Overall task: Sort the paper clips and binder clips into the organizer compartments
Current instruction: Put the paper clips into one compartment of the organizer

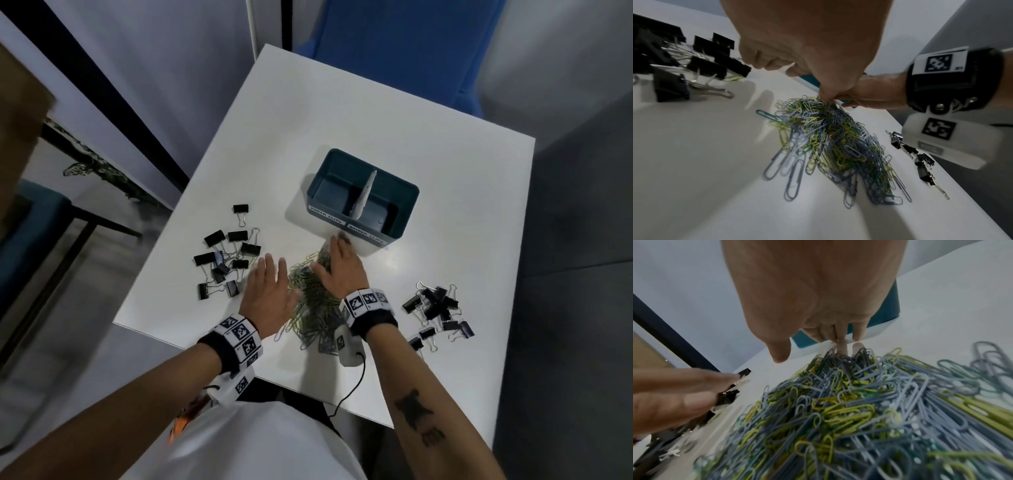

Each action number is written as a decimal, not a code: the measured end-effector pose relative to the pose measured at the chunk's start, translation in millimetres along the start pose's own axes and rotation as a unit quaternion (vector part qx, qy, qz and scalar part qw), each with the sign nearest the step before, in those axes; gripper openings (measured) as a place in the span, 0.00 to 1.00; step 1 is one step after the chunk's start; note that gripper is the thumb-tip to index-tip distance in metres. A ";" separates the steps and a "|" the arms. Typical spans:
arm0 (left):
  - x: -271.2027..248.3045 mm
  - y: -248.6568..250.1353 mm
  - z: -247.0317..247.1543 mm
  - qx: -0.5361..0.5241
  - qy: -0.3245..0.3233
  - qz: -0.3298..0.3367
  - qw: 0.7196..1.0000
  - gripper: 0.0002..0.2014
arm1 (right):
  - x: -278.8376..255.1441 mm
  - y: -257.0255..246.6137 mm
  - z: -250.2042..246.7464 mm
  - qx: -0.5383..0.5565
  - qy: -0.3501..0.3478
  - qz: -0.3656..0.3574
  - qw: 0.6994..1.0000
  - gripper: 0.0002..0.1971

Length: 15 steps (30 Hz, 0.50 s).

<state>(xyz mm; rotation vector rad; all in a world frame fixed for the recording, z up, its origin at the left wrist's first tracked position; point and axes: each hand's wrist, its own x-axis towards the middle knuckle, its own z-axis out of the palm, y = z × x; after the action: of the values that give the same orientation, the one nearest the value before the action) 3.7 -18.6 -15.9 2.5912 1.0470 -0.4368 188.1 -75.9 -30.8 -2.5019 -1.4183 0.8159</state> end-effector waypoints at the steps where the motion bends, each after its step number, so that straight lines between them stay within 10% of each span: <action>1: -2.3 -2.4 -1.4 0.009 0.003 -0.023 1.000 0.36 | 2.5 -0.1 0.9 -0.007 -0.008 0.001 1.000 0.41; 9: -0.4 -15.2 0.0 0.080 -0.021 -0.069 0.994 0.40 | -31.7 0.5 15.3 -0.016 -0.029 -0.075 0.997 0.46; 15: -10.5 -1.0 7.0 0.056 -0.051 0.054 0.996 0.38 | -63.9 3.1 16.0 0.002 -0.032 -0.129 0.991 0.30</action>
<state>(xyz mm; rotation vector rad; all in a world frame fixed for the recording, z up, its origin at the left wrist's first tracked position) -5.4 -27.1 -18.3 2.6761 0.8666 -0.6086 156.1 -132.7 -21.0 -2.2422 -1.7117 0.8517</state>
